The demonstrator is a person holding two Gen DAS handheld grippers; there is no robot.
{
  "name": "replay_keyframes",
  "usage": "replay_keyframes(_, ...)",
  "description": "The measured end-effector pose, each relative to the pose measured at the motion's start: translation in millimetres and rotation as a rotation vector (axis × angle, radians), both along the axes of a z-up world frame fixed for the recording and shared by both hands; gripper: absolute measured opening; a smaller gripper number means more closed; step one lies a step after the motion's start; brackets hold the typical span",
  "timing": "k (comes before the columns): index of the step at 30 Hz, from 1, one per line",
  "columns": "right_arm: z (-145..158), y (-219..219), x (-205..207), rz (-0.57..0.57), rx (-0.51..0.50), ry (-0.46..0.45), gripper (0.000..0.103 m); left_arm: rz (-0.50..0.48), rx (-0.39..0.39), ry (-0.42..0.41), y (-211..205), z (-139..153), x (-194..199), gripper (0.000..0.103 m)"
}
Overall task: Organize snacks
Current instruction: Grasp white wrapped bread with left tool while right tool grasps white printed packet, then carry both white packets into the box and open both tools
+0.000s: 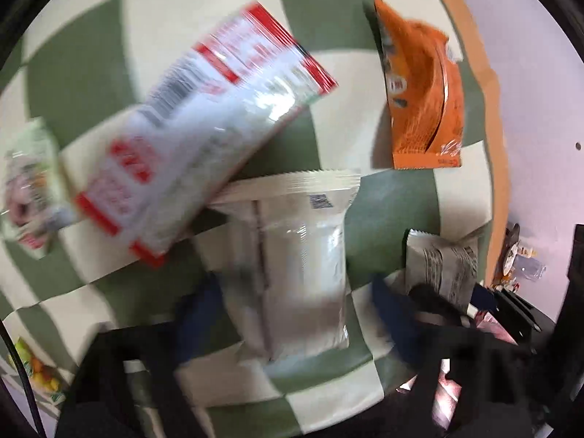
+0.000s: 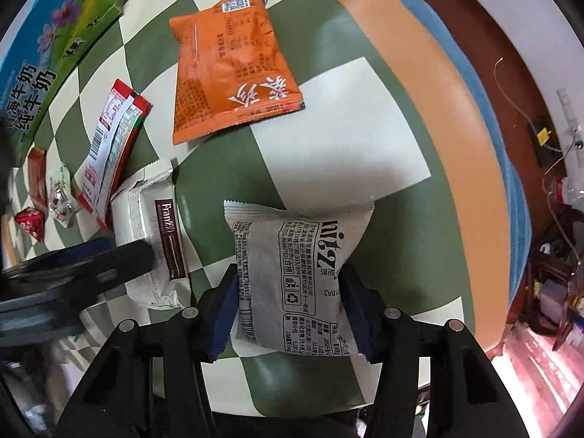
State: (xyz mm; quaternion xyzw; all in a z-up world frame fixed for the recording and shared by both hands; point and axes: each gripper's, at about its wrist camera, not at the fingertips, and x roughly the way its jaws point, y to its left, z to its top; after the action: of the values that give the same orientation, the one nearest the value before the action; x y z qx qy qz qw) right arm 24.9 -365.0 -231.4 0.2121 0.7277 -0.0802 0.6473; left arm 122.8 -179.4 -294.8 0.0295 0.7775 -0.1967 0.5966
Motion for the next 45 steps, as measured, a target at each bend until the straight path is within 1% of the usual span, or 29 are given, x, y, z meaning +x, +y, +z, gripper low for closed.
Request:
replay_keyframes(1,-2,0,0,0.000,0.019,0.004,0.058,-0.014,0.017,-0.014,-3,-2,-2,0.056)
replay_keyframes(2,-4,0,-1,0.001,0.036,0.005,0.058,-0.025,0.021,-0.038,-4,-2,-4,0.054)
replay_keyframes(3,-6,0,-2,0.005,0.049,0.005,0.058,-0.021,0.018,-0.043,-2,-1,-5,0.052)
replay_keyframes(4,-8,1,-3,0.008,0.049,0.005,0.057,-0.010,0.014,-0.044,1,0,-5,0.052)
replay_keyframes(7,-10,2,-5,0.017,0.037,0.003,0.056,0.025,0.055,-0.080,24,7,-4,0.052)
replay_keyframes(10,-6,18,2,0.039,0.068,-0.026,0.056,0.076,0.086,-0.091,62,12,-2,0.052)
replay_keyframes(14,-7,39,17,0.093,0.120,-0.046,0.056,0.145,0.151,-0.120,120,19,-5,0.052)
replay_keyframes(16,-8,56,28,0.140,0.137,-0.053,0.056,0.197,0.173,-0.115,148,17,-9,0.052)
replay_keyframes(18,-9,71,36,0.195,0.150,-0.054,0.056,0.247,0.170,-0.093,165,11,-12,0.053)
replay_keyframes(20,-9,80,42,0.232,0.167,-0.043,0.057,0.296,0.146,-0.074,170,3,-12,0.055)
replay_keyframes(22,-13,87,44,0.251,0.161,-0.031,0.067,0.306,0.145,-0.068,169,-3,-12,0.059)
replay_keyframes(23,-20,87,46,0.255,0.165,-0.029,0.069,0.302,0.157,-0.071,167,-6,-12,0.059)
replay_keyframes(24,-20,88,47,0.251,0.169,-0.026,0.072,0.300,0.165,-0.075,166,-8,-11,0.059)
replay_keyframes(26,-22,94,56,0.259,0.162,-0.016,0.073,0.299,0.178,-0.084,164,-12,-15,0.059)
replay_keyframes(30,-35,125,64,0.293,0.135,-0.002,0.073,0.283,0.198,-0.098,152,-13,-16,0.058)
replay_keyframes(31,-35,131,64,0.317,0.120,-0.002,0.068,0.270,0.201,-0.099,150,-11,-18,0.057)
replay_keyframes(32,-35,138,65,0.343,0.095,-0.003,0.064,0.257,0.202,-0.099,142,-7,-19,0.057)
replay_keyframes(33,-34,146,63,0.392,0.042,-0.004,0.057,0.249,0.194,-0.098,133,-4,-15,0.057)
replay_keyframes(34,-32,152,62,0.424,0.017,-0.016,0.054,0.246,0.181,-0.097,130,1,-16,0.057)
replay_keyframes(36,-27,162,58,0.447,0.005,-0.036,0.053,0.241,0.157,-0.097,128,12,-15,0.057)
replay_keyframes(39,-18,162,59,0.411,0.046,-0.052,0.052,0.229,0.123,-0.135,120,37,-14,0.057)
replay_keyframes(41,-4,152,62,0.376,0.081,-0.072,0.052,0.233,0.084,-0.178,116,65,-7,0.057)
replay_keyframes(45,41,156,80,0.330,0.150,-0.172,0.052,0.257,0.003,-0.264,115,125,14,0.057)
